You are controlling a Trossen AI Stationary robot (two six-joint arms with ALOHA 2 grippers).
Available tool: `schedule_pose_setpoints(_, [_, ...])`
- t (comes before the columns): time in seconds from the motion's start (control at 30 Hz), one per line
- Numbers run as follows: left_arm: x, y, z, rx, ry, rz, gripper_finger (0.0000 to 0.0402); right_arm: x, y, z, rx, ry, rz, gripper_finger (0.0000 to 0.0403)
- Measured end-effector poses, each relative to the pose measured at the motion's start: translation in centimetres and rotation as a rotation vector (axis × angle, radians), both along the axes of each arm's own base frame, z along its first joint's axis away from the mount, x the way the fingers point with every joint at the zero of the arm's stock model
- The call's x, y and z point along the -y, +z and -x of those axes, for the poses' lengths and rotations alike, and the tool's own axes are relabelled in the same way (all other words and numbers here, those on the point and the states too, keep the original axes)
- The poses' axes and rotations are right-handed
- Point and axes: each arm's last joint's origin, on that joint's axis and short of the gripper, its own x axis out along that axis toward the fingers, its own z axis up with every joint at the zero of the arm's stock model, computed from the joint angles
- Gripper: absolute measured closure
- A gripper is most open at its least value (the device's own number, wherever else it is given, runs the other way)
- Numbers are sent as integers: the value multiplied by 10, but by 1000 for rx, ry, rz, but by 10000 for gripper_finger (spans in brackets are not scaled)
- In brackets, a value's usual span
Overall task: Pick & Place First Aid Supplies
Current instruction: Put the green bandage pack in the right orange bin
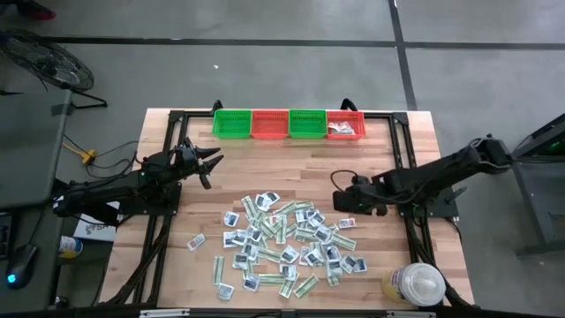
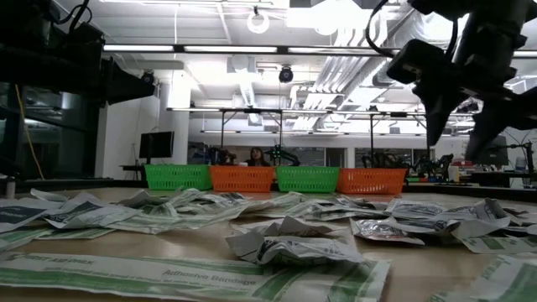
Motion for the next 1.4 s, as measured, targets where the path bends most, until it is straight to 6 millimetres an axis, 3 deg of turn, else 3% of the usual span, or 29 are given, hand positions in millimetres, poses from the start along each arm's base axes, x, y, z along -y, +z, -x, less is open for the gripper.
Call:
schedule_pose_setpoints(0.23, [0,0,0,0,0,0,279,-20,-15,-5,-112,-41,-155,204])
schedule_pose_setpoints(0.4, [0,0,0,0,0,0,279,-34,-15,-15,-157,-21,-224,204])
schedule_pose_setpoints(0.83, [0,0,0,0,0,0,279,-69,-25,-36,-287,-57,-247,204])
schedule_pose_setpoints(1.0, [0,0,0,0,0,0,279,-73,-32,-34,-407,-75,-214,204])
schedule_pose_setpoints(1.4, [0,0,0,0,0,0,279,-75,-45,-40,-410,-96,-188,203])
